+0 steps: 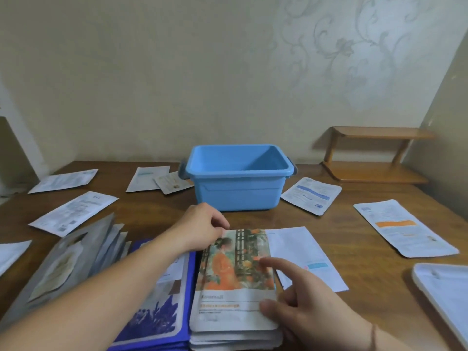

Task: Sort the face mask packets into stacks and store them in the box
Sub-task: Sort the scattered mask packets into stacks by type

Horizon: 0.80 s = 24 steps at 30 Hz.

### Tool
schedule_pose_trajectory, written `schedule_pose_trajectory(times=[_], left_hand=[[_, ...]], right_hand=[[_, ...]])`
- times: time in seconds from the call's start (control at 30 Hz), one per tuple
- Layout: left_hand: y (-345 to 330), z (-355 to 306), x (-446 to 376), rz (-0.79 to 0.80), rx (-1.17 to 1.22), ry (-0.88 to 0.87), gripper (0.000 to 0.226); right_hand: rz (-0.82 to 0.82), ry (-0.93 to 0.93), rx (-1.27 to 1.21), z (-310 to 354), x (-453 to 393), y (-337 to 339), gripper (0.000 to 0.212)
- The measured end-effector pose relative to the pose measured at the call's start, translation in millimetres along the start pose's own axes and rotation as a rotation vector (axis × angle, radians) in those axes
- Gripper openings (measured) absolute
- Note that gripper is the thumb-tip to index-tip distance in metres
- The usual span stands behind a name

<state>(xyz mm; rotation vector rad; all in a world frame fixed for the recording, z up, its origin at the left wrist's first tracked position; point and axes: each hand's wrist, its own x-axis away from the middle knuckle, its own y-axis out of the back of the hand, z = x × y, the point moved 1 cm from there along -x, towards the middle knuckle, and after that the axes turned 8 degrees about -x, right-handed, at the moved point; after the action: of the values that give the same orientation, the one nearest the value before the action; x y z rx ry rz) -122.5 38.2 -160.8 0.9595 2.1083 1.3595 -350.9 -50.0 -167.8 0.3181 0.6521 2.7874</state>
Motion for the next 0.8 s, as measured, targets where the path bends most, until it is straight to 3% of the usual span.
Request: schedule_pose_trajectory(times=[0.1, 0.2, 0.33, 0.47, 0.67, 0.73, 0.8], left_hand=[[4.4, -16.1, -2.9, -0.097, -0.067, -0.055, 0.015], [3.3, -51.0, -18.0, -0.11, -0.049, -0.135, 0.014], [-23.0, -103.1, -53.0, 0.04, -0.074, -0.222, 0.028], [-51.3, -138.1, -90.0, 0.162, -0.181, -0.244, 0.052], [-68.3, -145.2, -112.9, 0.137, -0.213, -0.237, 0.056], [-68.2, -142.9, -112.6, 0.104, -0.184, -0.253, 0.057], [-66.7, -141.6, -109.3, 0.055, -0.108, -0.306, 0.056]], right_hand=[[-0.039, 0.012, 0.031, -0.6, -4.9, 21.4, 0.038], [-0.209, -0.052, 0.101, -13.4, -31.9, 71.7, 0.026], [-0.524, -0.098, 0.626, -52.3, -82.6, 151.7, 0.037], [-0.392, 0.025, 0.84, -82.6, -117.9, 179.2, 0.039], [-0.215, 0.352, 1.196, -89.8, -141.7, 184.5, 0.024], [-0.243, 0.446, 1.261, -91.5, -139.5, 187.5, 0.012], [-0.413, 0.62, 1.152, -93.5, -128.0, 192.0, 0.007]])
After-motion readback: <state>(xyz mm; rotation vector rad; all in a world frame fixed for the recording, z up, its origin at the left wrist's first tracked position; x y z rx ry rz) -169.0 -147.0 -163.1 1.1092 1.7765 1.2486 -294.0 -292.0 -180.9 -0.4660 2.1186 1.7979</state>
